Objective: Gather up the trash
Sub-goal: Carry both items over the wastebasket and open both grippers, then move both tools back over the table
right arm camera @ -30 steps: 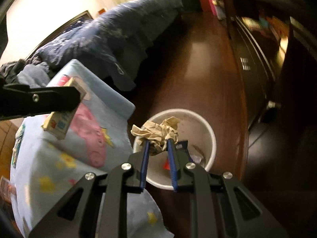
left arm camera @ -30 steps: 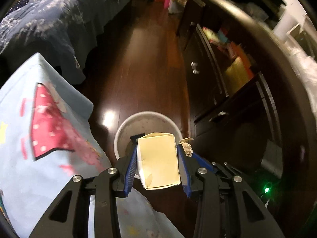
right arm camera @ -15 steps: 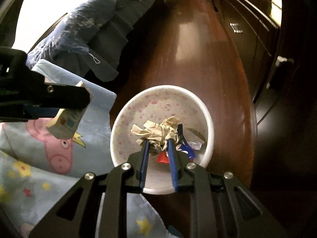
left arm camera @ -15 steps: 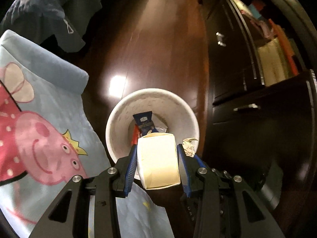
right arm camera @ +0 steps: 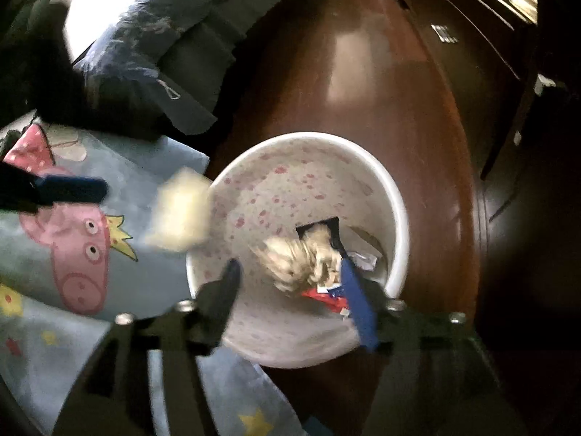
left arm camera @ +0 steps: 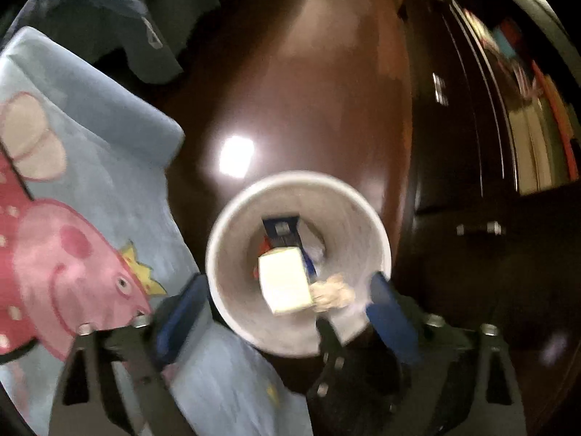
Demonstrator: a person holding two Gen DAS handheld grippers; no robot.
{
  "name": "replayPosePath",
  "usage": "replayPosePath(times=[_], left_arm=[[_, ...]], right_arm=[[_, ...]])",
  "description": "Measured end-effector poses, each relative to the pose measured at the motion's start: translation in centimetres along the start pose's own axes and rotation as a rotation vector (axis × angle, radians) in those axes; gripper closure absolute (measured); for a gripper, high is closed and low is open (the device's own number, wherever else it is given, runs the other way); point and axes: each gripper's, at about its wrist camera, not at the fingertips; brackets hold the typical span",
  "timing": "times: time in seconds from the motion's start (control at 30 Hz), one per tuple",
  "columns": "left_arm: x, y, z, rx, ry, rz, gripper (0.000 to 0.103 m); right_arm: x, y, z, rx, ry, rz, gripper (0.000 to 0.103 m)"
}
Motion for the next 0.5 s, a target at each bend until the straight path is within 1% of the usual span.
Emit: replayPosePath(times=[0.03, 0.07, 0.1, 0.2, 0.37, 0.5], left_arm=[[-0.2, 0.1, -0.3, 0.005, -0.018, -0.003, 0.004], [-0.3, 0.2, -0.7, 0.011, -0.035, -0.006, 0.004], [-0.6, 0.3, -1.0, 0.015, -0.044, -0.010, 0.004], [-0.9, 0.5, -1.7, 0.017, -0.073, -0.013, 0.004], [-0.7, 0.9, -2.7, 0.013, -0.076, -0.013, 0.004], [0.1, 1.8, -5.2, 0.025, -0.107, -0.022, 0.004]], right_arm=[[0.1, 0.2, -0.1, 0.002, -0.013, -0.015, 0.018], [0.1, 0.4, -0.2, 0.002, -0.023, -0.026, 0.007], [0.1, 0.6, -0.3, 0.001, -0.032, -0.038, 0.003], [0.0, 0.9, -0.6, 0.010, -0.037, -0.042, 0.003], [-0.4, 1.3, -1.5, 0.018, -0.031, -0.033, 0.003], [-1.2, 2.1, -3.9, 0.024, -0.062, -0.053, 0.003]])
Point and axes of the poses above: each gripper's, at about its wrist camera, not at the fingertips, and z roughly the way its jaws point, y to its left, x to its underside, and after that the axes turned 10 degrees about -z, right-handed
